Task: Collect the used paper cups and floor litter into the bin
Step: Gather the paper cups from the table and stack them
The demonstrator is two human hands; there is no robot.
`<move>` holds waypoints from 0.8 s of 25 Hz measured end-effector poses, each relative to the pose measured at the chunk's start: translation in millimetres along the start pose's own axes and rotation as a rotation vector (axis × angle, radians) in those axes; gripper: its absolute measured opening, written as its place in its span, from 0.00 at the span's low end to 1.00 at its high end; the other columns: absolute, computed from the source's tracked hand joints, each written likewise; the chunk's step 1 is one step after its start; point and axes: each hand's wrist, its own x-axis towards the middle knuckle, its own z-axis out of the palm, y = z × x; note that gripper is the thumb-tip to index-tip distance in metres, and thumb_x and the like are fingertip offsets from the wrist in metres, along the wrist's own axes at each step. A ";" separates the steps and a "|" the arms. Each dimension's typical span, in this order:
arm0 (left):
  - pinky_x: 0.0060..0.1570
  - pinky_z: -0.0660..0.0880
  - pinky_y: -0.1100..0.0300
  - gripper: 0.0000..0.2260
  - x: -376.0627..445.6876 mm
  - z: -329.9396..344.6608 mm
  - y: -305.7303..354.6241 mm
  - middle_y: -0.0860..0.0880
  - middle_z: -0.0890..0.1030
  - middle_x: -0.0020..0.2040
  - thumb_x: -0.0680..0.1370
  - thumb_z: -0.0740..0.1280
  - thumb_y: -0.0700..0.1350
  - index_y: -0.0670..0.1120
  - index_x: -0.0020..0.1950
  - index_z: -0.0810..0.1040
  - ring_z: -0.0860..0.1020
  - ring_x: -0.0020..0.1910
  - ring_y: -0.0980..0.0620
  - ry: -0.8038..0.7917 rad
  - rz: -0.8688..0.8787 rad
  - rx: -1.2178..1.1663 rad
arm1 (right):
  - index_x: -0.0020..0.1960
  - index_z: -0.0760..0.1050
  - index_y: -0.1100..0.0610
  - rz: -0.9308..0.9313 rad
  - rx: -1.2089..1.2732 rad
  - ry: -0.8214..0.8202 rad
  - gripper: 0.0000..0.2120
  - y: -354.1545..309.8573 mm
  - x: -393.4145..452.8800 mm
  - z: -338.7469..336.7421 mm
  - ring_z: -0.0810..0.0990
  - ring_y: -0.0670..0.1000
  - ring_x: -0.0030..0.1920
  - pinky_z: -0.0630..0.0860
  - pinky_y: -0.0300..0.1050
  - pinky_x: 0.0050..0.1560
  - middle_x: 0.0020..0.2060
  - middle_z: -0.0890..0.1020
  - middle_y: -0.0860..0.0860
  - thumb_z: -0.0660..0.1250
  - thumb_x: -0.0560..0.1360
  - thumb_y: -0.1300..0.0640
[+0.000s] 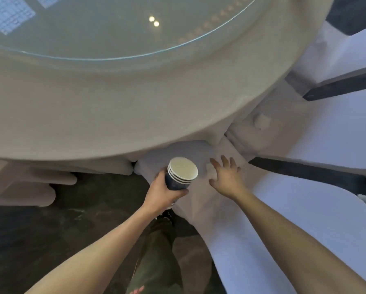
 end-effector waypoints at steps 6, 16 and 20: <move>0.61 0.80 0.54 0.36 31.1 55.1 -36.5 0.55 0.81 0.64 0.66 0.83 0.46 0.54 0.71 0.72 0.80 0.64 0.53 0.069 -0.110 -0.085 | 0.84 0.47 0.45 -0.150 -0.277 -0.219 0.36 37.6 87.1 88.0 0.47 0.65 0.83 0.54 0.67 0.78 0.85 0.42 0.51 0.61 0.83 0.58; 0.63 0.80 0.53 0.37 -32.8 109.8 20.7 0.57 0.79 0.65 0.65 0.83 0.50 0.57 0.71 0.72 0.79 0.66 0.55 0.131 -0.076 -0.060 | 0.68 0.71 0.60 -0.116 0.049 -0.196 0.16 63.7 36.8 9.3 0.80 0.63 0.62 0.77 0.51 0.57 0.62 0.80 0.60 0.60 0.81 0.59; 0.62 0.79 0.46 0.37 -76.4 120.3 82.0 0.57 0.81 0.62 0.62 0.82 0.54 0.57 0.69 0.73 0.80 0.63 0.54 0.249 -0.010 -0.020 | 0.46 0.75 0.60 -0.238 0.673 0.086 0.09 61.0 -32.0 -120.1 0.78 0.54 0.43 0.69 0.48 0.41 0.42 0.81 0.53 0.71 0.76 0.54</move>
